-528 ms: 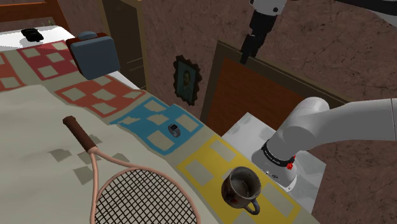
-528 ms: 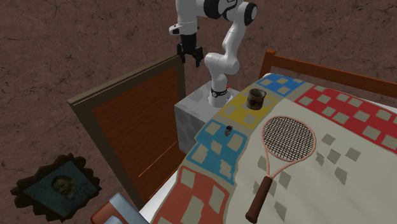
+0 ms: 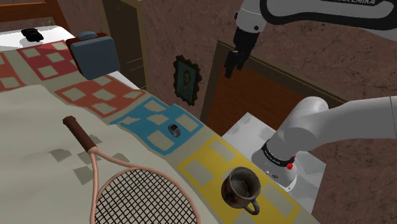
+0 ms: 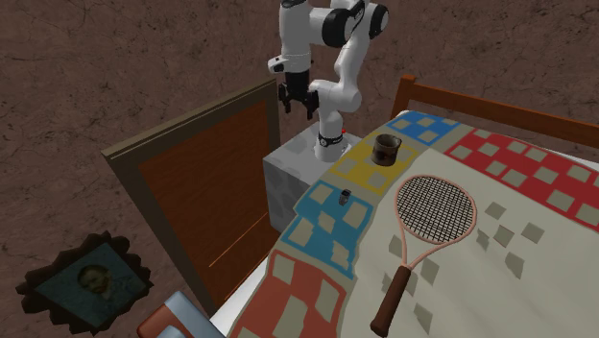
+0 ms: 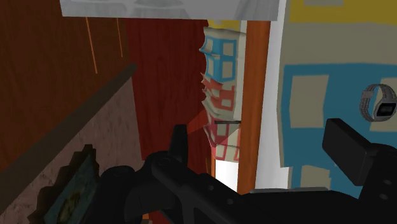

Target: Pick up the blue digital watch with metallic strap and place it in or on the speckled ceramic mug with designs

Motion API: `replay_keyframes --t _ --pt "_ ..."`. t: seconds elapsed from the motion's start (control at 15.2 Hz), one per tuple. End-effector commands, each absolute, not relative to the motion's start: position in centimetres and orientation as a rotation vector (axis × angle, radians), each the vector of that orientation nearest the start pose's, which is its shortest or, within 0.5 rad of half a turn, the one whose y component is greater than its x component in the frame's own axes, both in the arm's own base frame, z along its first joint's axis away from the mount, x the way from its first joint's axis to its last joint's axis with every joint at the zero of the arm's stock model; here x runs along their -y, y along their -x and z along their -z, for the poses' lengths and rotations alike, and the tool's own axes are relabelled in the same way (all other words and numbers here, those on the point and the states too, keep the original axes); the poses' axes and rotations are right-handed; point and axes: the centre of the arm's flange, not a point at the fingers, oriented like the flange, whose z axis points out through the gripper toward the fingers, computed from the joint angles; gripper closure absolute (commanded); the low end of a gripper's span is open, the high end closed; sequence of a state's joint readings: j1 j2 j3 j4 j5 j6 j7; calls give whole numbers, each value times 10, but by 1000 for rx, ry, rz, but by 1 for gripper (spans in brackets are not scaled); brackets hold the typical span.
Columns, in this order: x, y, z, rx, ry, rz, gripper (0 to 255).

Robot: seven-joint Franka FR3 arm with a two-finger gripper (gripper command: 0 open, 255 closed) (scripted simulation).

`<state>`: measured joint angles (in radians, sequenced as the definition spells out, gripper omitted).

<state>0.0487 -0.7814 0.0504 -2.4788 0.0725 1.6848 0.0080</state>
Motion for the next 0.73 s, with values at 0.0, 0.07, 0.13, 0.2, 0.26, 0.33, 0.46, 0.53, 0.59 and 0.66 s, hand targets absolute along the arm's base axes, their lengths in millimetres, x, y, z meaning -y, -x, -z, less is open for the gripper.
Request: replay_keyframes --t 0.0,0.07,0.13,0.2,0.26,0.33,0.46,0.53,0.59,0.66 --pt "-65 -317 -526 98 3103 -18 0" --pt "-76 -319 -519 95 3102 -16 0" --pt "-87 -321 -512 93 3102 -14 0" --pt "-98 -323 -505 91 3102 -12 0" --pt "-108 -325 -497 88 3101 -10 0" --pt "-119 -327 -490 86 3101 -8 0" --pt "-140 -332 -476 81 3100 -5 0" --pt "-151 -334 -469 79 3100 -3 0" --pt "-162 -336 -461 77 3100 -1 0" --pt "-173 -339 -454 74 3099 1 0"
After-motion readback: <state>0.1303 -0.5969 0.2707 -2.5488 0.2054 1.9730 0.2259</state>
